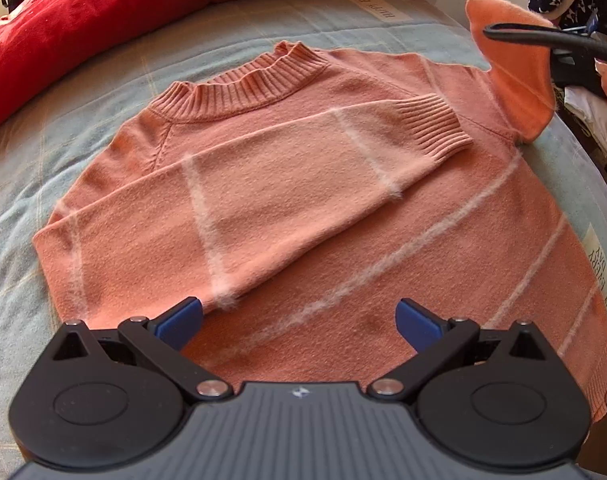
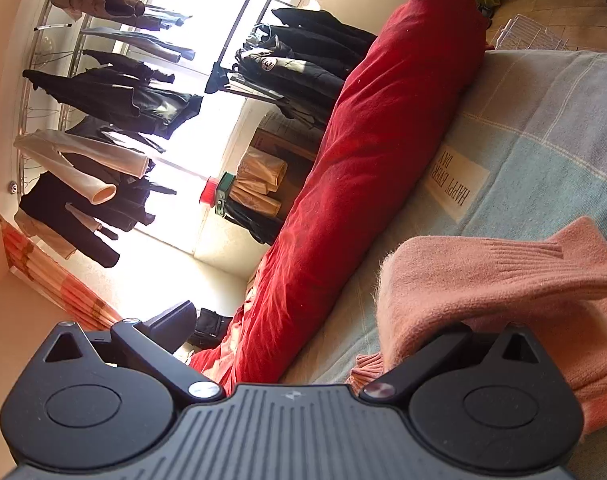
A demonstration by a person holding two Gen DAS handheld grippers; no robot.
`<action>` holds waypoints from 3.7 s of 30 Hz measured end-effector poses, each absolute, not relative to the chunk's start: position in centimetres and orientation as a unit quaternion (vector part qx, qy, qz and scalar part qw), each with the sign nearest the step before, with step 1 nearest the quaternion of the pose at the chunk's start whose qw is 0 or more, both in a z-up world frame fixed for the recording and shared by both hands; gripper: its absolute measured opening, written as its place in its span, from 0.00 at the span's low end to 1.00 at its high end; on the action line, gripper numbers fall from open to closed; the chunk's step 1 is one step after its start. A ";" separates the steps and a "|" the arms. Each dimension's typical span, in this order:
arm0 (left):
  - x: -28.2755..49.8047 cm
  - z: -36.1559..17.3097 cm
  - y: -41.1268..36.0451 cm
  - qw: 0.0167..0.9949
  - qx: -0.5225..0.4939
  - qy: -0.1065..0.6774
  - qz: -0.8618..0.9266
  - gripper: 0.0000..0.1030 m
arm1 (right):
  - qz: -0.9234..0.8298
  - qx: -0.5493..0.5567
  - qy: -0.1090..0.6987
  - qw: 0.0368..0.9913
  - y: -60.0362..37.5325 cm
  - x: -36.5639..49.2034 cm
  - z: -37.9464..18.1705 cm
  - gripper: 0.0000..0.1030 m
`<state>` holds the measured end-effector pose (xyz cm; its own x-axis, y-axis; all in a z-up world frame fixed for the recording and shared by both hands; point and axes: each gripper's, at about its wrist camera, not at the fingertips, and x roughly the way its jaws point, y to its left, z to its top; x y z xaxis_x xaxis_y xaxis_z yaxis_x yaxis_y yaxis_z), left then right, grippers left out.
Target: Fold clothes
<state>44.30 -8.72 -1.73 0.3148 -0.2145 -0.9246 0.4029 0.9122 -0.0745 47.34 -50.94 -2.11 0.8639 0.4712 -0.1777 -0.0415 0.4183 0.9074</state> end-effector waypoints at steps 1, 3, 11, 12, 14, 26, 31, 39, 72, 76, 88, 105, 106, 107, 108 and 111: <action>44.3 -1.7 -8.3 0.806 0.083 0.554 -0.190 0.99 | 0.161 0.514 0.210 0.816 -50.5 47.5 -2.0 1.00; 44.2 -1.6 -7.6 0.807 0.081 0.555 -0.187 0.99 | 0.166 0.513 0.213 0.815 -49.6 47.9 -1.8 1.00; 44.0 -1.6 -5.3 0.806 0.077 0.557 -0.182 0.99 | 0.192 0.497 0.224 0.816 -46.2 48.9 -1.3 1.00; 43.9 -1.7 -5.0 0.807 0.075 0.558 -0.181 0.99 | 0.196 0.494 0.226 0.816 -45.8 49.0 -1.2 1.00; 43.7 -1.7 -4.4 0.807 0.071 0.558 -0.178 0.99 | 0.204 0.489 0.229 0.817 -44.9 49.2 -1.1 1.00; 42.2 -1.4 -0.6 0.811 0.064 0.560 -0.159 0.99 | 0.249 0.448 0.254 0.820 -39.2 50.4 -0.2 1.00; 41.6 -1.5 0.7 0.812 0.060 0.561 -0.151 0.99 | 0.272 0.405 0.280 0.827 -36.2 51.1 0.3 1.00; 40.8 -1.7 2.0 0.811 0.056 0.564 -0.144 0.99 | 0.273 0.247 0.359 0.858 -29.2 51.3 -0.9 1.00; 39.8 -3.0 4.5 0.806 0.032 0.576 -0.135 0.99 | 0.182 0.022 0.451 0.874 -22.6 48.9 -2.7 1.00; 39.4 -3.6 4.6 0.802 0.025 0.582 -0.134 0.99 | 0.206 0.066 0.432 0.875 -22.0 48.9 -1.9 1.00; 38.9 -4.3 4.7 0.801 0.015 0.584 -0.131 0.99 | 0.255 0.001 0.448 0.857 -17.0 47.4 -4.4 1.00; 38.6 -4.3 3.2 0.795 0.019 0.594 -0.120 0.99 | 0.298 -0.082 0.422 0.853 -15.0 46.3 -3.6 1.00; 38.5 -4.2 3.2 0.795 0.020 0.595 -0.118 0.99 | 0.294 -0.073 0.419 0.856 -15.4 46.3 -3.4 1.00; 38.6 -4.2 3.2 0.795 0.020 0.595 -0.117 0.99 | 0.290 -0.063 0.416 0.859 -16.0 46.2 -3.2 1.00; 38.7 -4.1 3.1 0.795 0.021 0.596 -0.116 0.99 | 0.286 -0.053 0.414 0.863 -16.6 46.1 -2.9 1.00; 38.8 -4.1 2.9 0.794 0.028 0.597 -0.110 0.99 | 0.261 -0.032 0.402 0.877 -19.1 45.5 -2.2 1.00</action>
